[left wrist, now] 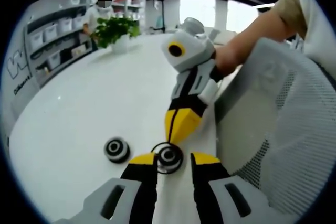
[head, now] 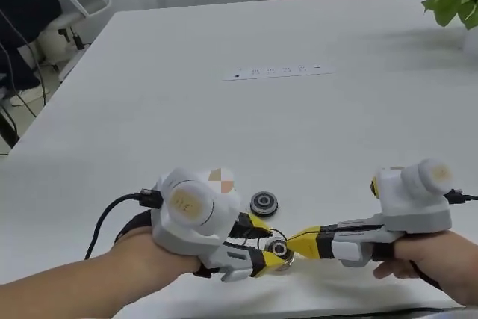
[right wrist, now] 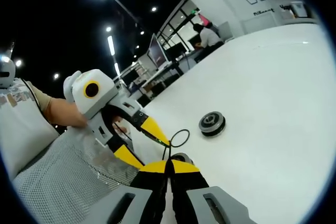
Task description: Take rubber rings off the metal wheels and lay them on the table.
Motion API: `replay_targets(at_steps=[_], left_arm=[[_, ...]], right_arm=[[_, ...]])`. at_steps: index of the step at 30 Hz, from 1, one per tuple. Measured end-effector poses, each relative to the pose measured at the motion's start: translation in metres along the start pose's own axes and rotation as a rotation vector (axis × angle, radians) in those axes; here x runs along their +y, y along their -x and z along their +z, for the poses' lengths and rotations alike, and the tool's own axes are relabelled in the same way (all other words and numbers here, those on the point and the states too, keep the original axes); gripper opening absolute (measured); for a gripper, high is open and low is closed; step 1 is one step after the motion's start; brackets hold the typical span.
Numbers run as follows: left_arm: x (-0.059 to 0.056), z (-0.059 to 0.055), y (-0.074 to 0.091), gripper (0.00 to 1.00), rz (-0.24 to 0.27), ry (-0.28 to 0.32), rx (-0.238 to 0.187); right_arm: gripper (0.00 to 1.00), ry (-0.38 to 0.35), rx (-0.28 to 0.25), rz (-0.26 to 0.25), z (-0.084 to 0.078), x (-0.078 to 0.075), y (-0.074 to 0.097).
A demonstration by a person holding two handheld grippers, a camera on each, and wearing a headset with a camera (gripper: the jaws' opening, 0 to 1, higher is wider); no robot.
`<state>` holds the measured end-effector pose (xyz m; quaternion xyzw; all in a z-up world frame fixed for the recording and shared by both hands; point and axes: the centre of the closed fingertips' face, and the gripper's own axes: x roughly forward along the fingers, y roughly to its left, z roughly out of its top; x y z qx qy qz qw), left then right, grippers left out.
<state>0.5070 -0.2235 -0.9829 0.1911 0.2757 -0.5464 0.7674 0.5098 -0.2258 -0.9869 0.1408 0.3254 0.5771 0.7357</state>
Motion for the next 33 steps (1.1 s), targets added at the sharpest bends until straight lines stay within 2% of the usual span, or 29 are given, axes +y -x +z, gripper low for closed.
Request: replay_targets(at_steps=[10,17,27,33], left_arm=[[-0.001,0.005,0.019,0.29,0.003,0.001,-0.027],[0.011,0.006,0.038,0.32,0.042,0.027,-0.049],[0.022,-0.003,0.060,0.39,0.082,0.051,-0.053],[0.033,-0.007,0.073,0.43,0.119,0.077,-0.063]], right_arm=[[0.00,0.013,0.009,0.012,0.006,0.009,-0.001],[0.00,0.027,0.016,0.017,0.015,0.011,-0.001],[0.00,0.059,0.031,0.028,0.031,0.012,-0.009],[0.00,0.079,0.050,0.041,0.038,0.014,-0.018]])
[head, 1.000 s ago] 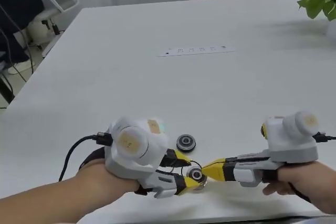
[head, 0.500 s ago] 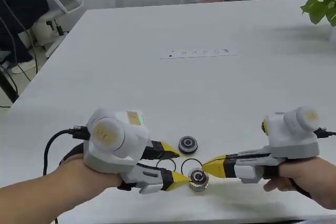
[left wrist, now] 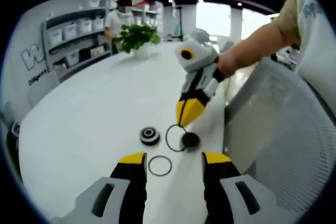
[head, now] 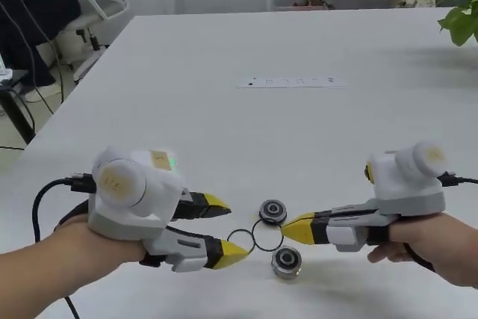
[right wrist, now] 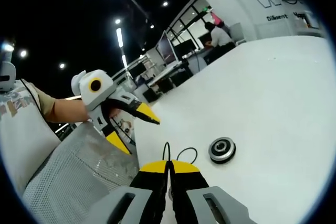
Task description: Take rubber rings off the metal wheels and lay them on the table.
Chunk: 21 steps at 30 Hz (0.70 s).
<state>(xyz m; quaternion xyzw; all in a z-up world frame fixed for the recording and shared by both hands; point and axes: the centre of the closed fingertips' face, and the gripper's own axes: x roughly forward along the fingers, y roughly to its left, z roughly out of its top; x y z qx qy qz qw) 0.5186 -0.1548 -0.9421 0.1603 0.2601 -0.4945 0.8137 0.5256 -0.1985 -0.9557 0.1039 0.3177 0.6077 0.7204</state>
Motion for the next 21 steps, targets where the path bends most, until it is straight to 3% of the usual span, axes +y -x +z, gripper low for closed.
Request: replay_targets(at_steps=[11,21], left_arm=[[0.015,-0.010,0.017,0.51,0.052,0.037,-0.002],[0.024,-0.019,0.027,0.56,0.083,0.069,0.001]], right_arm=[[0.00,0.023,0.031,0.009,0.007,-0.003,-0.017],[0.00,-0.011,0.056,-0.004,0.002,-0.012,-0.031]])
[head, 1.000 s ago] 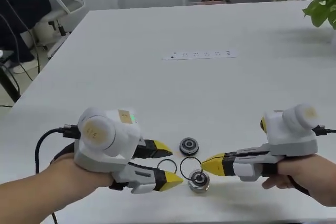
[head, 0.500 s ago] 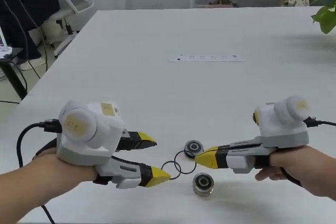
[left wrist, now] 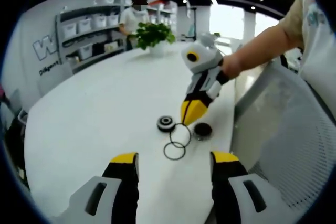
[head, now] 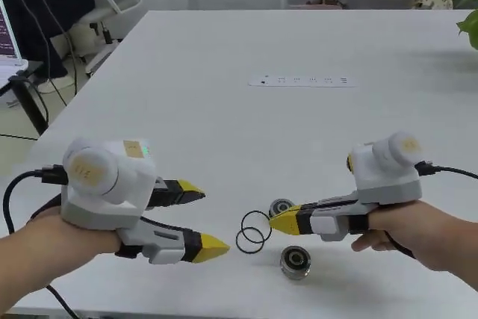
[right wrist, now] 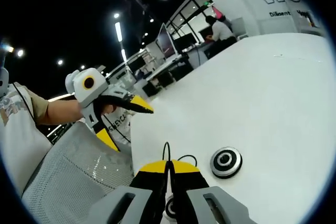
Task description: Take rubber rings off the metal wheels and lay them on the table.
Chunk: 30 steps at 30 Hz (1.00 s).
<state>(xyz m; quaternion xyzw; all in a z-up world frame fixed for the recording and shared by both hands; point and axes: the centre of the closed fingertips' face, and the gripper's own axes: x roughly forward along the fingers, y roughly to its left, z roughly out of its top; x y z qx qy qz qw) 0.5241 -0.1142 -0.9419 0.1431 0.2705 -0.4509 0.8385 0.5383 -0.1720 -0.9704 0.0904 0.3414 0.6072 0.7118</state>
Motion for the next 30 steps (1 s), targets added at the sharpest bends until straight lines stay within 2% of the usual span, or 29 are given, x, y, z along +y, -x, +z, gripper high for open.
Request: replay_targets(at_steps=[18,30], left_arm=[[0.003,-0.008,0.005,0.56,0.022,0.031,0.001],[0.004,-0.013,0.005,0.56,0.026,0.044,0.008]], right_arm=[[0.00,-0.076,0.046,-0.029,-0.016,-0.016,-0.016],[0.00,-0.098,0.051,-0.051,-0.021,-0.025,-0.019]])
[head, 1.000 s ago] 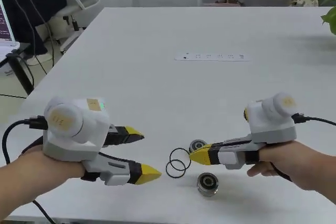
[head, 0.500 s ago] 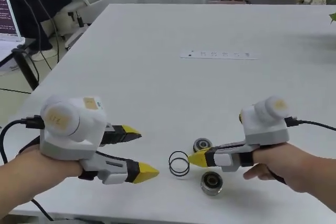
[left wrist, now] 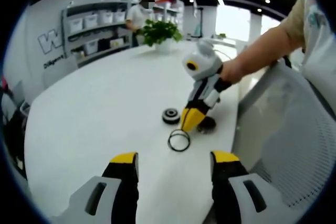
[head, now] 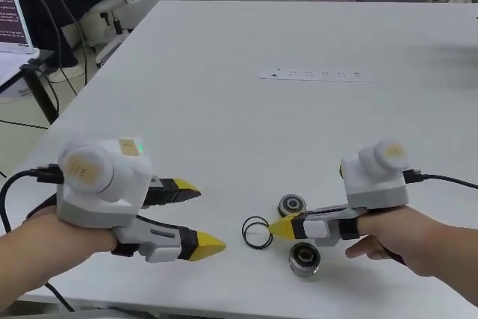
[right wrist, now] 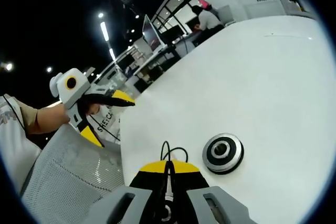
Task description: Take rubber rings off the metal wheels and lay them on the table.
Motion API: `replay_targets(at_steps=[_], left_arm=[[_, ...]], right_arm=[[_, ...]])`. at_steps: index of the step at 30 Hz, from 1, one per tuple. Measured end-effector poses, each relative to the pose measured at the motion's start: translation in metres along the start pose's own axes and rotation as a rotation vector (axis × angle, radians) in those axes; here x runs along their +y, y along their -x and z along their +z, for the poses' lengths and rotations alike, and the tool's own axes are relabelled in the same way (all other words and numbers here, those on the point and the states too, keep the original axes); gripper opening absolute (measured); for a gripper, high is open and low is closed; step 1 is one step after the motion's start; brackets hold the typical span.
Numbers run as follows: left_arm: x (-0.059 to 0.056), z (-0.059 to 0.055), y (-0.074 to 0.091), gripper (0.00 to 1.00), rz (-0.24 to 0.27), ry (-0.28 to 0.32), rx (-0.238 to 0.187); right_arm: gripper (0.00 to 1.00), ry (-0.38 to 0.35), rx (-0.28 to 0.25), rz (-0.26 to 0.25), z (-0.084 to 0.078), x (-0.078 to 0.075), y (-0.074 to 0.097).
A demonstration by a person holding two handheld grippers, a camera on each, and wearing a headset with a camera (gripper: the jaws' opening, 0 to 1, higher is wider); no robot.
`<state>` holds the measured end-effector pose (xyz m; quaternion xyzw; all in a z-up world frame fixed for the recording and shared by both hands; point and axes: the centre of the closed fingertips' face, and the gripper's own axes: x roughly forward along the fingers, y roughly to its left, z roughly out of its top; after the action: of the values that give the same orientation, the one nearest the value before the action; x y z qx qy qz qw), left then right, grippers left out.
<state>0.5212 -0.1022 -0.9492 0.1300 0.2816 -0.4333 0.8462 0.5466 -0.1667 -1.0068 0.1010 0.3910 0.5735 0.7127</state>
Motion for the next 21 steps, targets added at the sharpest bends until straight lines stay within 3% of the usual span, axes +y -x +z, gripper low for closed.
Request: replay_targets(at_steps=[10,21], left_arm=[[-0.0001,-0.0008,-0.0024,0.56,-0.005,0.001,0.005],[-0.0001,-0.0058,-0.0053,0.55,-0.014,0.007,0.016]], right_arm=[[0.00,-0.003,0.012,-0.032,-0.0051,-0.0072,-0.0019],[0.07,0.062,0.048,-0.058,-0.0102,-0.0074,-0.0028]])
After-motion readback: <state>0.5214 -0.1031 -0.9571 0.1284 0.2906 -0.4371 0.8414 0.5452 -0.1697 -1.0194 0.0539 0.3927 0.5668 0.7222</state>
